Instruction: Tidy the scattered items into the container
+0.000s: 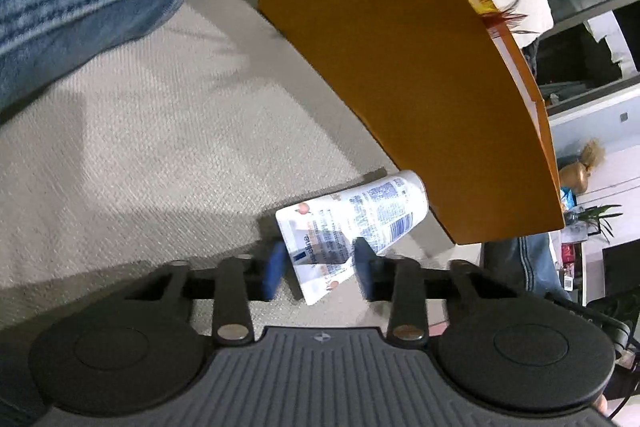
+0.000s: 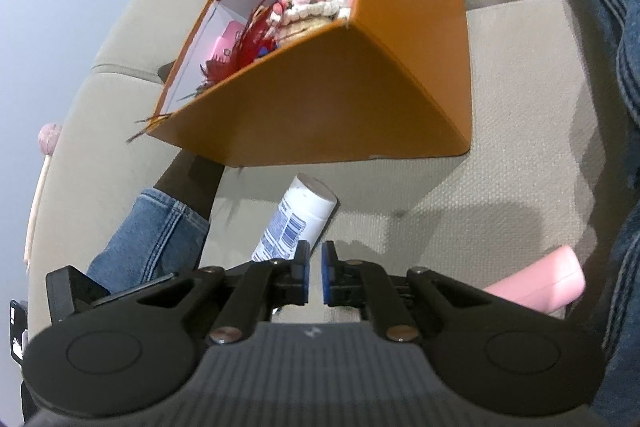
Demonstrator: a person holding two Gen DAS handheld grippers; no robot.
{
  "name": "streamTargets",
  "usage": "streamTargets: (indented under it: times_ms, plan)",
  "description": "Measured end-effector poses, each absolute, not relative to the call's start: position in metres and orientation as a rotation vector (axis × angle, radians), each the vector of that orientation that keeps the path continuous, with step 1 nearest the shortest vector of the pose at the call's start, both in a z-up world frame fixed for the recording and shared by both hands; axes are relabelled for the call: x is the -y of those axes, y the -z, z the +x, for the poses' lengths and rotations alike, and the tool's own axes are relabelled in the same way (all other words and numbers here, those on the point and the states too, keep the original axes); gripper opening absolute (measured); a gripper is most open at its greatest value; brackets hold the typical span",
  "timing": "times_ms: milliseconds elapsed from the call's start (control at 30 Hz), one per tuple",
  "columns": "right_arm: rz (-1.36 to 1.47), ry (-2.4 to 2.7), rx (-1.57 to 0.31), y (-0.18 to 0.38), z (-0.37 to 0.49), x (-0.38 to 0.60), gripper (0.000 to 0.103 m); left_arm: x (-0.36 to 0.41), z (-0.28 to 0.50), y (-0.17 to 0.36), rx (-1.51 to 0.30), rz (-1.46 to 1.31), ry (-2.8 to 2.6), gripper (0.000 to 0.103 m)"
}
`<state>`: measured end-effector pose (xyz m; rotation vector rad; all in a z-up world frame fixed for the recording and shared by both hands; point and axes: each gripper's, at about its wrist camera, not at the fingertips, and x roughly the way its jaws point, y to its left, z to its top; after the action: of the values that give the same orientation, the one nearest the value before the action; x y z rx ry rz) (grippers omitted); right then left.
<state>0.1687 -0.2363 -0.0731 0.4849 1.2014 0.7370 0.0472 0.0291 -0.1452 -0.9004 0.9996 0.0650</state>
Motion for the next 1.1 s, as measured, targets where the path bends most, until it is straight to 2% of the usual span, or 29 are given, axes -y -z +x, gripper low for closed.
streamTargets:
  times_ms: [67,100,200,400,567,767,933,967,1067,1100]
  plan:
    - [0.479,-0.737,-1.204,0.074,0.168,0.236,0.008,-0.03,0.046,0.145,-0.987,-0.913,-0.054,0.025]
    - [0.479,-0.735,-1.205,0.075,0.168,0.236,0.008,-0.033,0.05,0.144,-0.977,-0.923,-0.045,0.023]
    - [0.479,-0.722,-1.201,0.075,0.169,0.236,0.008,-0.031,0.046,0.128,-0.908,-0.883,-0.017,0.023]
    - [0.463,-0.704,-1.188,0.073,0.169,0.234,0.008,0.0,0.057,0.082,-0.779,-0.595,0.108,0.022]
    - [0.426,-0.696,-1.14,0.062,0.168,0.239,0.008,0.038,0.068,0.076,-0.783,-0.428,0.183,0.013]
    - [0.304,-0.73,-1.084,0.042,0.168,0.255,0.01,0.061,0.053,0.073,-0.767,-0.283,0.18,0.012]
    - [0.139,-0.824,-1.072,0.028,0.16,0.252,0.013,0.058,0.045,0.043,-0.76,-0.248,0.182,0.012]
    - [0.11,-0.842,-1.07,0.026,0.158,0.251,0.016,0.056,0.045,0.036,-0.768,-0.229,0.187,0.012]
    - [0.008,-0.905,-1.083,0.027,0.152,0.246,0.037,0.049,0.054,0.021,-0.861,-0.152,0.214,0.012]
    - [-0.037,-0.922,-1.095,0.029,0.15,0.242,0.038,0.048,0.057,0.019,-0.909,-0.137,0.202,0.012]
